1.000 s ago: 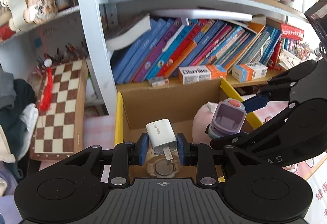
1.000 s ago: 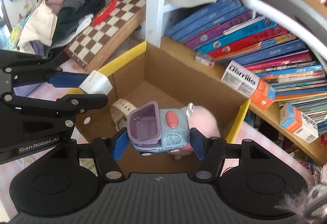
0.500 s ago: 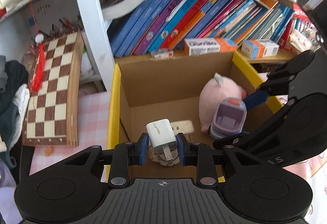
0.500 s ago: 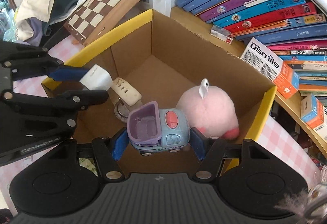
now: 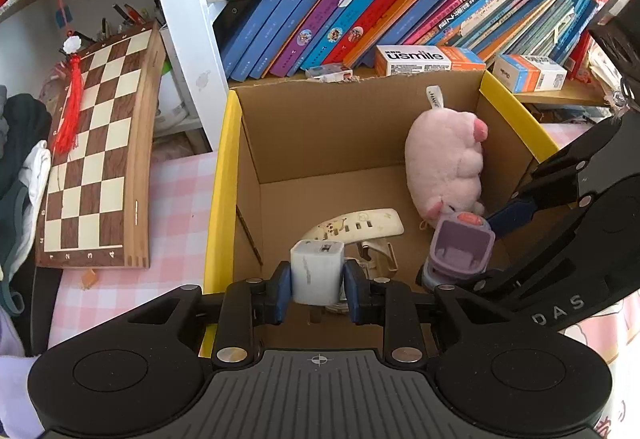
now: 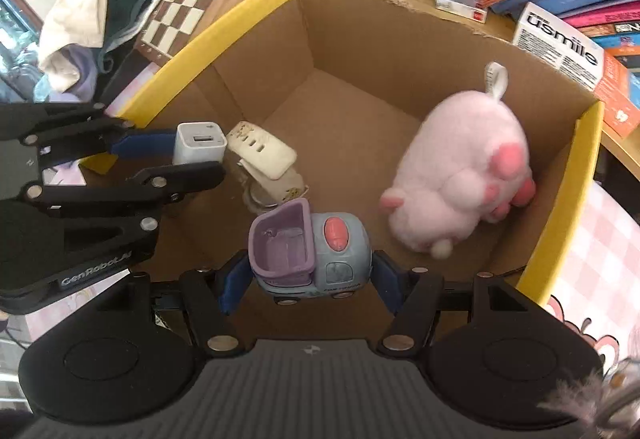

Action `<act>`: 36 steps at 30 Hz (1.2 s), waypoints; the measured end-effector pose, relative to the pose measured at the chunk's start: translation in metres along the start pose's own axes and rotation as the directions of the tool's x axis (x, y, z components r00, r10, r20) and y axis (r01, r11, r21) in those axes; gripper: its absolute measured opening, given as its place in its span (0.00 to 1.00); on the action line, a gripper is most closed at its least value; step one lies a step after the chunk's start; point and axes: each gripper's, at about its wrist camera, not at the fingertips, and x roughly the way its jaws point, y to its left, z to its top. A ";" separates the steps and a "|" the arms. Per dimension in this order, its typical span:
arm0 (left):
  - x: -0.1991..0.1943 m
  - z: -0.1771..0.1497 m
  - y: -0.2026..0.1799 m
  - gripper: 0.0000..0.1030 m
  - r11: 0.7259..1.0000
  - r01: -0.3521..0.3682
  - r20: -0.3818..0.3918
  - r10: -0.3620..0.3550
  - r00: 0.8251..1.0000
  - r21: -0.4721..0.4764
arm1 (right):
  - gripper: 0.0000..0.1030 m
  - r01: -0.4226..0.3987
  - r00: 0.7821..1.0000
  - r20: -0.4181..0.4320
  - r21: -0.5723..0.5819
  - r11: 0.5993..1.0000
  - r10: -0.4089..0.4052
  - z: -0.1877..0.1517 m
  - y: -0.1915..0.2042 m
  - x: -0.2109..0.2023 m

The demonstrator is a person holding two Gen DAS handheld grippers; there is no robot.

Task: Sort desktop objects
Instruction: 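Lower the charger into the yellow box with the left gripper while the right gripper lowers the car in, then open both grippers and withdraw them from the box over the desk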

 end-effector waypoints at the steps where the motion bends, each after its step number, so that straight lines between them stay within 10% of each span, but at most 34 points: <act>1: 0.001 0.000 -0.001 0.25 1.000 -0.002 -0.001 0.002 1.000 0.010 | 0.61 -0.002 1.000 -0.002 0.000 1.000 0.002 0.000 0.000 0.000; 18: -0.002 0.000 -0.002 0.33 0.998 -0.012 0.023 0.011 1.000 0.055 | 0.63 -0.010 1.000 0.006 0.008 1.000 0.010 -0.001 0.000 0.001; 36: -0.060 -0.011 0.009 0.64 0.999 -0.002 0.176 -0.006 0.984 0.042 | 0.82 0.118 0.974 0.191 0.034 0.992 -0.122 -0.023 0.034 -0.060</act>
